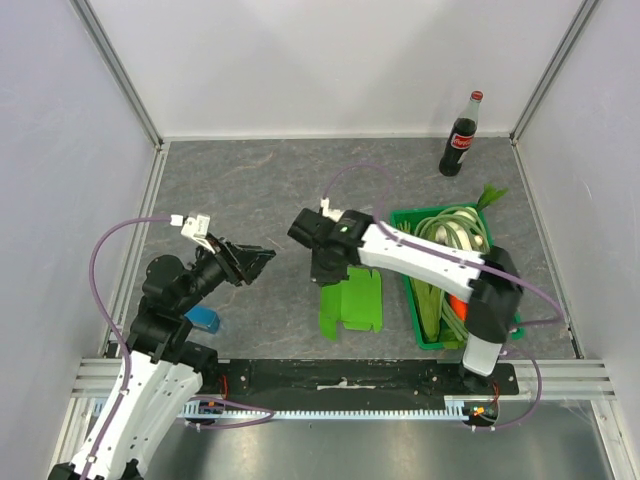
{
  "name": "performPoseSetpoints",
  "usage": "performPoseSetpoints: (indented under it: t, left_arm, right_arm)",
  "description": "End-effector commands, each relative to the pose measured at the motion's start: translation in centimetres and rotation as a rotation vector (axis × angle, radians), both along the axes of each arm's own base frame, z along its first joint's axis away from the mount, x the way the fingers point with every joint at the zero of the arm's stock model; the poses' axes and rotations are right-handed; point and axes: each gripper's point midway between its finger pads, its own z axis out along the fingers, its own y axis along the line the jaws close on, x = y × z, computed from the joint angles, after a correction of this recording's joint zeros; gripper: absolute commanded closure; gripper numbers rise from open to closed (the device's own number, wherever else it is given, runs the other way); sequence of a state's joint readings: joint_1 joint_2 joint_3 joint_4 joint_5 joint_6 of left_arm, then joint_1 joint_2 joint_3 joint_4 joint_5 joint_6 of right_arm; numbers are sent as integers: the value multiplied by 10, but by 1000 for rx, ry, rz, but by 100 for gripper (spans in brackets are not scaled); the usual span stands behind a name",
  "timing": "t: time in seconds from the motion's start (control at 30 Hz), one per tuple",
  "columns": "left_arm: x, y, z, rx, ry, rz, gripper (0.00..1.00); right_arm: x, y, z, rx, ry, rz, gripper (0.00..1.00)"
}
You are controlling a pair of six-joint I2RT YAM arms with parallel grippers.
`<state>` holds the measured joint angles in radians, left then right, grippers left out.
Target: Fold the paper box
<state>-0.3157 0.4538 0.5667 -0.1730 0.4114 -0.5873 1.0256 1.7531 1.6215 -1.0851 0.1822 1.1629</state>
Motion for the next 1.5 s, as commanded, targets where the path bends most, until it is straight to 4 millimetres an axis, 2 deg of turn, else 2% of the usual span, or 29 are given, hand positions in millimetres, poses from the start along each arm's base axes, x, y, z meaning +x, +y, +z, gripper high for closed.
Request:
performPoseSetpoints:
  t: [0.0, 0.1, 0.13, 0.17, 0.2, 0.23, 0.27, 0.3, 0.33, 0.37, 0.43, 0.47, 0.53, 0.57, 0.63, 0.67, 0.73, 0.77, 0.9, 0.93, 1.0, 1.03, 1.07, 1.23, 1.27, 1.33, 1.37, 1.43, 1.47]
  left_arm:
    - [4, 20, -11, 28, 86, 134, 40]
    - [2, 27, -19, 63, 88, 161, 40]
    - [2, 28, -22, 69, 90, 164, 40]
    - [2, 28, -23, 68, 91, 166, 40]
    - [2, 27, -31, 70, 105, 160, 40]
    - [3, 25, -35, 67, 115, 154, 41]
    - [4, 24, -36, 60, 115, 150, 41]
    - [4, 22, -44, 60, 130, 140, 42]
    - [5, 21, -48, 54, 144, 137, 42]
    - [7, 19, -48, 46, 138, 133, 43]
    - [7, 16, -53, 42, 149, 117, 43]
    - [8, 15, -54, 39, 151, 116, 43]
    - [11, 12, -54, 30, 142, 104, 43]
    - [12, 9, -59, 32, 156, 91, 43]
    - [16, 4, -59, 14, 146, 69, 41]
    - [17, 0, -64, 12, 160, 47, 40]
    - [22, -5, -66, -9, 149, 30, 37]
    - [21, -8, -70, -9, 156, 12, 37]
    - [26, -10, -90, 7, 151, 10, 39]
    - [29, -10, -89, 0, 127, 17, 40]
    - [31, -7, -99, 13, 118, 48, 44]
    - [32, -7, -101, 14, 109, 57, 46]
    - [34, -6, -103, 15, 106, 70, 47]
    - [42, -5, -107, -15, 146, 109, 45]
    - [45, -4, -109, -15, 154, 124, 44]
    - [50, -5, -104, -25, 144, 128, 39]
    - [53, -9, -101, -23, 147, 113, 39]
    - [59, -13, -102, 0, 166, 97, 37]
    - [64, -18, -106, 17, 196, 78, 37]
  right_arm:
    - [27, 55, -28, 140, -40, -69, 100]
    - [36, 84, -43, 206, -17, -79, 100]
    - [34, 81, -58, 203, 3, -92, 100]
    - [32, 85, -59, 247, 19, -93, 100]
    - [47, 99, -52, 359, -18, -107, 100]
    - [43, 89, -73, 356, 1, -114, 100]
    - [43, 90, -73, 392, 16, -109, 100]
    - [59, 91, -69, 450, -11, -125, 100]
    - [54, 84, -79, 461, 15, -113, 100]
    - [68, 86, -69, 533, -17, -118, 100]
    - [66, 72, -69, 593, -27, -120, 100]
    - [83, 75, -48, 706, -97, -117, 100]
    - [83, 65, -44, 765, -106, -112, 100]
    - [95, 63, -32, 825, -146, -108, 100]
    - [92, 59, -33, 891, -114, -113, 100]
    - [99, 60, -21, 956, -146, -105, 100]
    - [97, 57, -23, 988, -139, -117, 100]
    - [101, 57, -14, 1030, -152, -129, 100]
    - [110, 52, -4, 1082, -183, -162, 100]
    - [112, 49, -8, 1094, -178, -180, 100]
    - [118, 47, 13, 1217, -203, -200, 100]
    - [117, 42, 8, 1237, -201, -211, 100]
    - [120, 38, 19, 1284, -238, -211, 100]
    - [116, 29, -10, 1224, -217, -204, 100]
    - [116, 27, -10, 1233, -235, -200, 100]
    - [115, 24, -30, 1194, -224, -203, 100]
    - [116, 23, -19, 1249, -262, -180, 100]
    - [111, 21, -24, 1296, -275, -167, 100]
    - [110, 21, -12, 1344, -316, -132, 100]
